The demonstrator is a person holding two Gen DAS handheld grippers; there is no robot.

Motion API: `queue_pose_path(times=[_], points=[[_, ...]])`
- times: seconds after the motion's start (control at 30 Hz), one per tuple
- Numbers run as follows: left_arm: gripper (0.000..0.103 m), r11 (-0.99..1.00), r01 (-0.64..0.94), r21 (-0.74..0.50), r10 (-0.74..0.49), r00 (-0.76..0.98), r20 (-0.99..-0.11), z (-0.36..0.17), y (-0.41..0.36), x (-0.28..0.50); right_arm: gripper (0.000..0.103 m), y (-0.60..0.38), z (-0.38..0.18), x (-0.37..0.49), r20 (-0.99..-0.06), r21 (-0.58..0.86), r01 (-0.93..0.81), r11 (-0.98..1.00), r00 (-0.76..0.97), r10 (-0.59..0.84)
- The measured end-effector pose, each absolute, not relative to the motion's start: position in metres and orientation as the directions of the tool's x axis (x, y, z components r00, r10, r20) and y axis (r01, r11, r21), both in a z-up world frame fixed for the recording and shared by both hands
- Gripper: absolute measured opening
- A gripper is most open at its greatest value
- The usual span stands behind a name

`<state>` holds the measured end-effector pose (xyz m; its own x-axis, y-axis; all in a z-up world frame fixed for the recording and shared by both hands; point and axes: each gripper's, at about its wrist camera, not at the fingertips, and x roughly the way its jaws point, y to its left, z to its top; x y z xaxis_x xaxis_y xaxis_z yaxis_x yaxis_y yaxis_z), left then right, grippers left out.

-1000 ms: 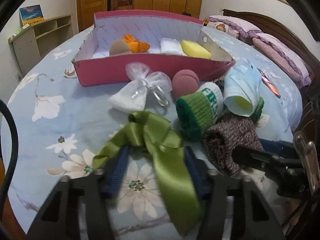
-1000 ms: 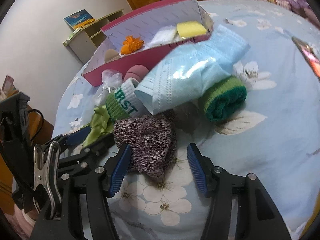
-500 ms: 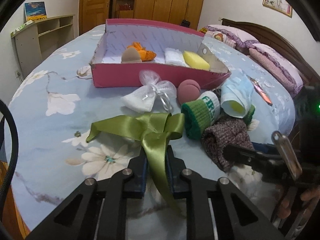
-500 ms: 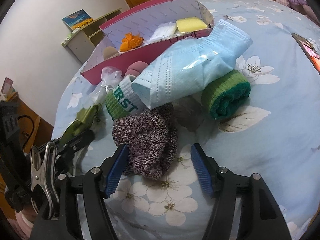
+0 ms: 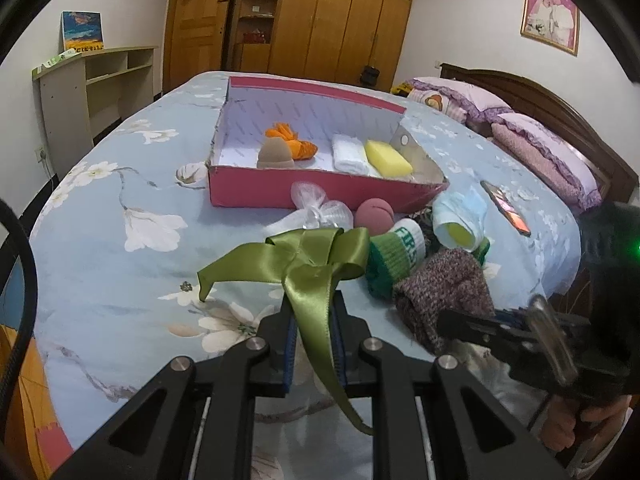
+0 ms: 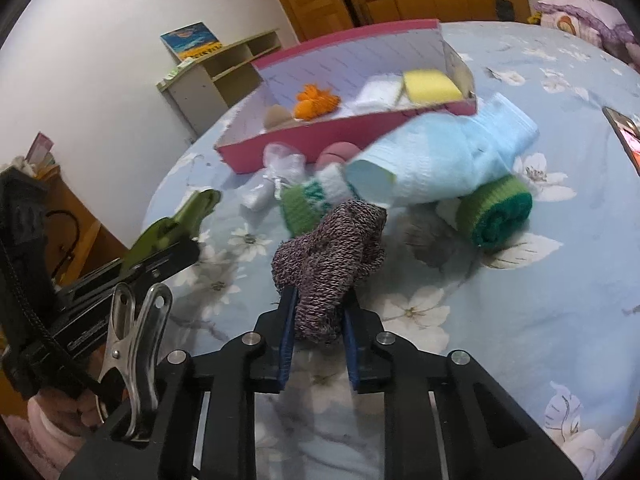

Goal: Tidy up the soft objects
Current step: 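Carry the ribbon and sock into the box and open both tools to release them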

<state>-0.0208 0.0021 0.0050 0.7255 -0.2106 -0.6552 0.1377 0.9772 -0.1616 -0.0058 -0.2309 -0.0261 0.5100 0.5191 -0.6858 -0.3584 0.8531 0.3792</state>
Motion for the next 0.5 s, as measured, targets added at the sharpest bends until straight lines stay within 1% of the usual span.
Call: queue_pose_path(times=[0.27, 0.5], points=[[0.015, 0.98, 0.128, -0.155, -0.198, 0.75, -0.632, 0.017, 0.008, -0.022, 0.022, -0.219, -0.007, -0.021, -0.632, 0.378, -0.455, 0.806, 0.509, 0.584], [0.015, 0.981, 0.129, -0.142, -0.189, 0.779, -0.598, 0.032, 0.011, -0.018, 0.022, -0.219, 0.011, -0.027, -0.604, 0.345, -0.481, 0.806, 0.544, 0.583]])
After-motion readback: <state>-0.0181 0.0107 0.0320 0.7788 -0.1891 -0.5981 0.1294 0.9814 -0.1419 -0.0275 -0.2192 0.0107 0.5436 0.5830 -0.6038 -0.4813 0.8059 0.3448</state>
